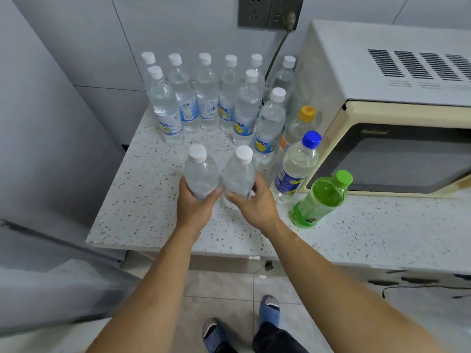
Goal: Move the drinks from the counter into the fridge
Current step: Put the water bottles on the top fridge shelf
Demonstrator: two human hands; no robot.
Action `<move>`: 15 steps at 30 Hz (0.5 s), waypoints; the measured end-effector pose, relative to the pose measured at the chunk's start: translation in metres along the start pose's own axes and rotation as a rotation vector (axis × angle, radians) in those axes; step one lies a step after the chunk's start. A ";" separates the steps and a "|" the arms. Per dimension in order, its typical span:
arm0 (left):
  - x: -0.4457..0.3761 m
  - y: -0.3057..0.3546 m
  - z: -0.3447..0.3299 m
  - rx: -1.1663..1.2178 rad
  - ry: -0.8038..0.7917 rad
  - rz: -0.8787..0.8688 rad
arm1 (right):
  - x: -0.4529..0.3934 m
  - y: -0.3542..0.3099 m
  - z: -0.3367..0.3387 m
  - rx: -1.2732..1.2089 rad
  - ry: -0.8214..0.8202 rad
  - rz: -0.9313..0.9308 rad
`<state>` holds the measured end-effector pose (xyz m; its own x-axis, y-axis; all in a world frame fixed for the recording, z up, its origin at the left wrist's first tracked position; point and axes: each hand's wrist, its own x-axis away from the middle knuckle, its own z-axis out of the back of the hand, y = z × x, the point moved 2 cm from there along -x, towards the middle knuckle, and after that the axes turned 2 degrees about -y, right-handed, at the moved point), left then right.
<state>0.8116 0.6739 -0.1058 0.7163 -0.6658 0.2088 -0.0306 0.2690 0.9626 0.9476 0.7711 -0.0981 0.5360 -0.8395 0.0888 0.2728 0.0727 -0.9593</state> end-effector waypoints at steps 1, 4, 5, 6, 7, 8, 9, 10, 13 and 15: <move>0.004 0.000 0.001 0.002 -0.002 -0.001 | 0.004 0.002 0.000 -0.020 0.007 0.014; 0.022 -0.004 0.005 -0.020 -0.042 -0.003 | 0.022 0.007 0.003 -0.097 -0.004 0.025; 0.030 -0.006 0.007 -0.029 -0.053 -0.007 | 0.028 0.008 0.005 -0.135 -0.013 0.024; 0.038 -0.008 0.009 -0.035 -0.053 -0.011 | 0.034 0.009 0.007 -0.167 -0.022 0.024; 0.046 -0.009 0.011 -0.034 -0.044 -0.011 | 0.039 0.010 0.011 -0.191 -0.036 0.022; 0.054 -0.010 0.014 -0.024 -0.026 -0.004 | 0.044 0.012 0.014 -0.217 -0.055 0.014; 0.061 -0.012 0.016 -0.004 -0.003 0.008 | 0.049 0.014 0.018 -0.244 -0.075 -0.003; 0.069 -0.014 0.019 0.032 0.018 0.018 | 0.054 0.016 0.022 -0.270 -0.097 -0.026; 0.094 -0.018 0.021 0.263 0.001 0.041 | 0.067 0.018 0.036 -0.401 -0.190 -0.089; 0.114 -0.019 0.017 0.466 -0.026 0.063 | 0.075 0.017 0.043 -0.596 -0.264 -0.186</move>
<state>0.8819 0.5811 -0.0975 0.6856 -0.6768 0.2679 -0.3872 -0.0274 0.9216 1.0268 0.7324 -0.0967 0.7205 -0.6445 0.2561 -0.0678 -0.4330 -0.8988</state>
